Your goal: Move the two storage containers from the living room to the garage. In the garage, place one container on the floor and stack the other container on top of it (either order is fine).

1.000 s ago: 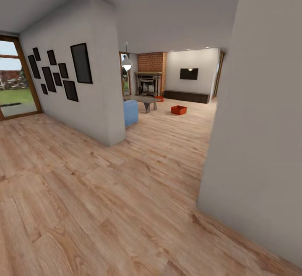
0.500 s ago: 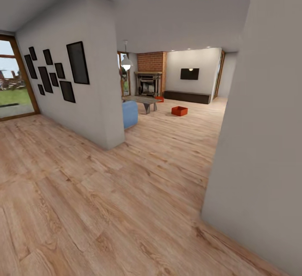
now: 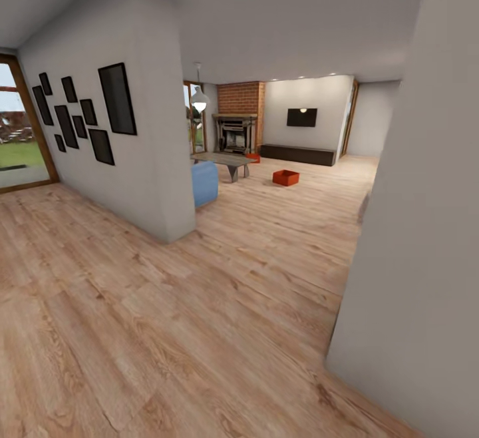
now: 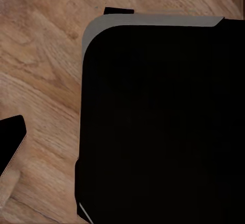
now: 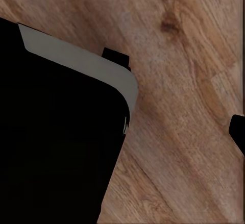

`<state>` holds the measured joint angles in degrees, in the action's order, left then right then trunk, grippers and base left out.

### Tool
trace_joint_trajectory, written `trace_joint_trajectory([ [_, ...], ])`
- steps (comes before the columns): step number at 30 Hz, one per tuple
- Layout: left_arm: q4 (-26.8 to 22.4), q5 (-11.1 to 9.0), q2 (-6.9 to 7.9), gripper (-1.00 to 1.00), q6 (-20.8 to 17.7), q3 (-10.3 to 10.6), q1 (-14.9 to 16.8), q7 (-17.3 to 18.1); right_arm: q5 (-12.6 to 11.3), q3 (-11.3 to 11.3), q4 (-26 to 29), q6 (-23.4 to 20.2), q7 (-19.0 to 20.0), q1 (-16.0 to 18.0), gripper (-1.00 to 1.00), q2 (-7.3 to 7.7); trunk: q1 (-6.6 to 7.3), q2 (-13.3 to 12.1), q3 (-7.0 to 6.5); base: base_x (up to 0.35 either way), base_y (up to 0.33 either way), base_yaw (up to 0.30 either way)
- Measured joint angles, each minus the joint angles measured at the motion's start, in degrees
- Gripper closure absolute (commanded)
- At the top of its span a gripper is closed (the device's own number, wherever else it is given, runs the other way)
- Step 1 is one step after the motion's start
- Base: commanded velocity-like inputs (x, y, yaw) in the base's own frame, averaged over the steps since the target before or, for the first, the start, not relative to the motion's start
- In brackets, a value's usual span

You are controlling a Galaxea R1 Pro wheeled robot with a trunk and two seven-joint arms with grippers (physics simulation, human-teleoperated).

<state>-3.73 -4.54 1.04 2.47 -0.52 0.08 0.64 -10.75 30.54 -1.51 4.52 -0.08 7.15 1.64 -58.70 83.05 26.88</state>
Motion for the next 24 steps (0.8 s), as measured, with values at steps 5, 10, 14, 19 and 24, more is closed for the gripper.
trace_joint_trajectory([
  [5, 0.04, 0.0, 0.02, -1.0, -0.03, 0.0, 0.0, 0.0, 0.05, 0.0, 0.0, 0.05, 0.0, 0.0, -1.0, 0.05, 0.0, 0.0, 0.0, 0.322, 0.0, 0.108],
  [10, 0.04, 0.0, 0.02, -1.0, -0.03, 0.0, 0.0, 0.0, 0.09, 0.0, 0.0, 0.07, 0.0, 0.0, -1.0, 0.05, 0.0, 0.0, 0.0, 0.322, 0.0, 0.254],
  [14, 0.04, 0.0, 0.0, -1.0, -0.03, 0.0, 0.0, 0.0, 0.14, 0.0, 0.0, 0.07, 0.0, 0.0, -1.0, 0.06, 0.0, 0.0, 0.0, 0.322, 0.0, 0.268],
  [19, 0.04, 0.0, 0.01, -1.0, -0.03, 0.0, 0.0, 0.0, 0.11, 0.0, 0.0, 0.07, 0.0, 0.0, -1.0, 0.06, 0.0, 0.0, 0.0, 0.322, 0.0, 0.269],
  [24, 0.03, 0.0, -0.05, -1.0, -0.24, 0.06, 0.0, 0.0, 0.0, 0.0, 0.0, 0.03, 0.0, 0.0, -1.0, 0.09, 0.0, 0.0, 0.0, 0.322, 0.0, 0.075],
])
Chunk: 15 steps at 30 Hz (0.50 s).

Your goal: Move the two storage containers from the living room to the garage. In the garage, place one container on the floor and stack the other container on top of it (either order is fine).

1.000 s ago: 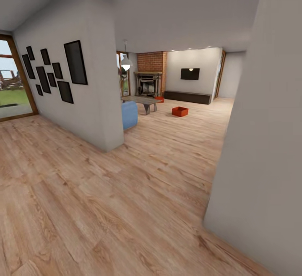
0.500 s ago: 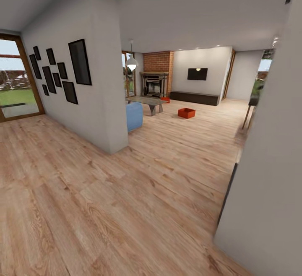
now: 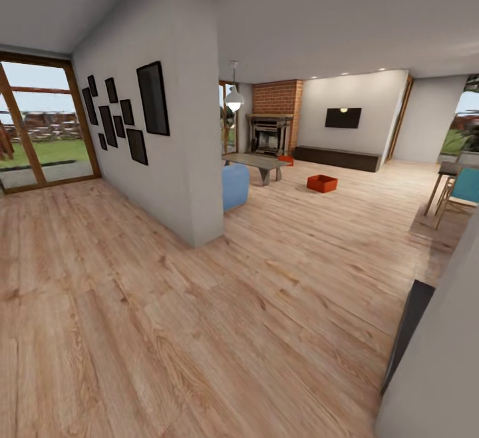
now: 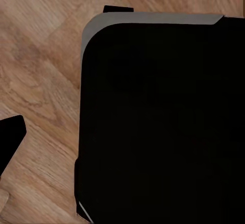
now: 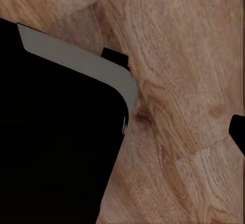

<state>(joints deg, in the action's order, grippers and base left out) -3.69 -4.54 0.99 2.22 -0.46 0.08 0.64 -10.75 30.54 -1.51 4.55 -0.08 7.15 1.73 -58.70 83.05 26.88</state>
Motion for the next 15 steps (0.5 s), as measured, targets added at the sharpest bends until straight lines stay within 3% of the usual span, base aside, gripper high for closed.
trace_joint_trajectory([
  [7, -0.63, 0.25, -0.24, -1.0, -2.27, 0.29, 0.0, -0.01, -0.08, 0.0, 0.0, 0.0, 0.0, 0.0, -1.0, -0.17, 0.0, 0.0, 0.0, 0.323, 0.0, 0.007],
  [10, -3.56, 0.16, -0.1, -1.0, -4.34, 0.3, 0.01, 0.0, -0.11, 0.0, 0.0, -0.02, 0.0, -0.01, -1.0, -0.2, 0.0, 0.0, -0.01, 0.323, 0.0, 0.0],
  [15, -4.63, 0.13, -0.12, -1.0, -4.5, 0.28, 0.0, 0.0, -0.04, 0.0, 0.0, -0.01, 0.0, -0.01, -1.0, -0.19, 0.0, 0.0, -0.01, 0.323, 0.0, 0.0],
])
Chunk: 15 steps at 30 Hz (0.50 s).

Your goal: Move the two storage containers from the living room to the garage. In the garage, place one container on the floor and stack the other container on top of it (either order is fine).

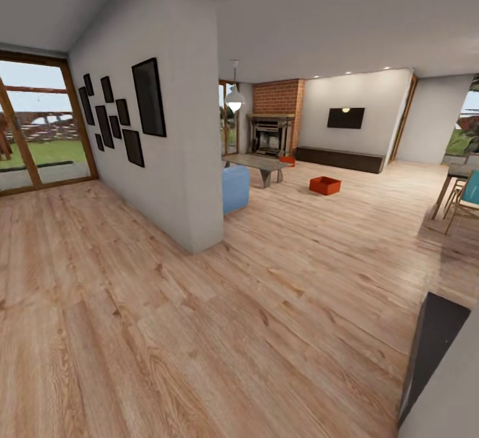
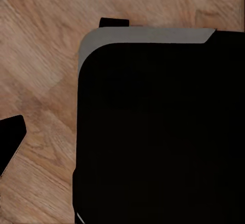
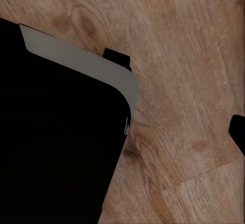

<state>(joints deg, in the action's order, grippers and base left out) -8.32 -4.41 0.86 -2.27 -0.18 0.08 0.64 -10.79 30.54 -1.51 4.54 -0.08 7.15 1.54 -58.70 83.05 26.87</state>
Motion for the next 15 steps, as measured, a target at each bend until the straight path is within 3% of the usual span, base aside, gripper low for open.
trace_joint_trajectory([
  [15, -0.07, -0.16, 0.73, -1.0, 1.62, -0.16, 0.0, -0.05, 0.0, 0.15, 0.32, 0.09, 0.0, 0.01, -1.0, 0.21, 0.0, 0.0, 0.0, 0.323, 0.0, 0.0],
])
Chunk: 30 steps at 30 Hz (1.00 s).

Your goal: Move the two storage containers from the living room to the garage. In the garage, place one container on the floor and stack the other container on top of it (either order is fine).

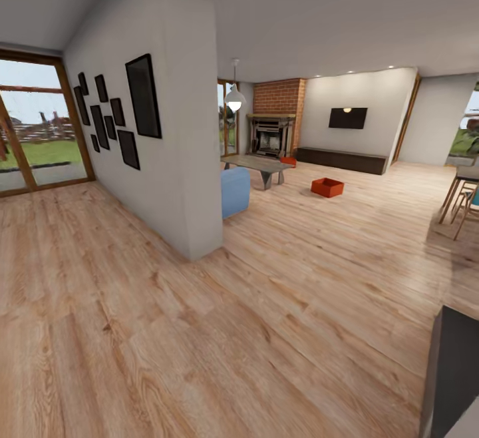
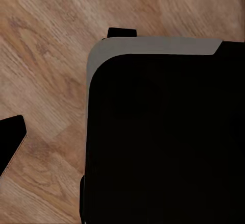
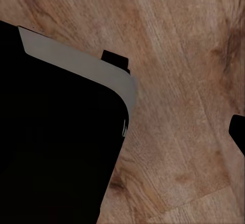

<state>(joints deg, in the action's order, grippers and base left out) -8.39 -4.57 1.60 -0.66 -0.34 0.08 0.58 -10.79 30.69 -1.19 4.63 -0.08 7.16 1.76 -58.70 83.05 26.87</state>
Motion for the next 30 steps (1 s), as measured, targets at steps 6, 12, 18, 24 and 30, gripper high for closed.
trace_joint_trajectory([
  [6, 0.26, -0.12, 0.08, -1.0, 0.1, 0.0, 0.0, 0.0, 0.0, -0.06, 0.14, -0.06, 0.0, 0.0, -1.0, -0.03, 0.0, 0.0, 0.0, 0.323, 0.0, 0.0],
  [12, 0.27, -0.13, 0.05, -1.0, 0.1, -0.02, 0.0, -0.01, 0.01, -0.02, 0.15, -0.07, 0.0, 0.0, -1.0, 0.01, 0.0, 0.0, 0.0, 0.323, 0.0, 0.0],
  [18, 0.29, -0.13, 0.07, -1.0, 0.1, -0.01, 0.0, -0.02, 0.02, -0.01, 0.15, -0.07, 0.0, 0.0, -1.0, 0.03, 0.0, 0.0, 0.0, 0.323, 0.0, 0.0],
  [24, 0.31, -0.13, 0.07, -1.0, 0.1, 0.0, 0.0, -0.01, -0.06, -0.04, 0.15, -0.07, 0.0, 0.0, -1.0, -0.02, 0.0, 0.0, 0.0, 0.323, 0.0, 0.0],
  [30, 0.35, -0.13, 0.03, -1.0, 0.1, 0.0, 0.0, -0.02, -0.07, -0.13, 0.15, -0.07, 0.0, -0.01, -1.0, 0.05, 0.0, 0.0, 0.0, 0.323, 0.0, 0.0],
])
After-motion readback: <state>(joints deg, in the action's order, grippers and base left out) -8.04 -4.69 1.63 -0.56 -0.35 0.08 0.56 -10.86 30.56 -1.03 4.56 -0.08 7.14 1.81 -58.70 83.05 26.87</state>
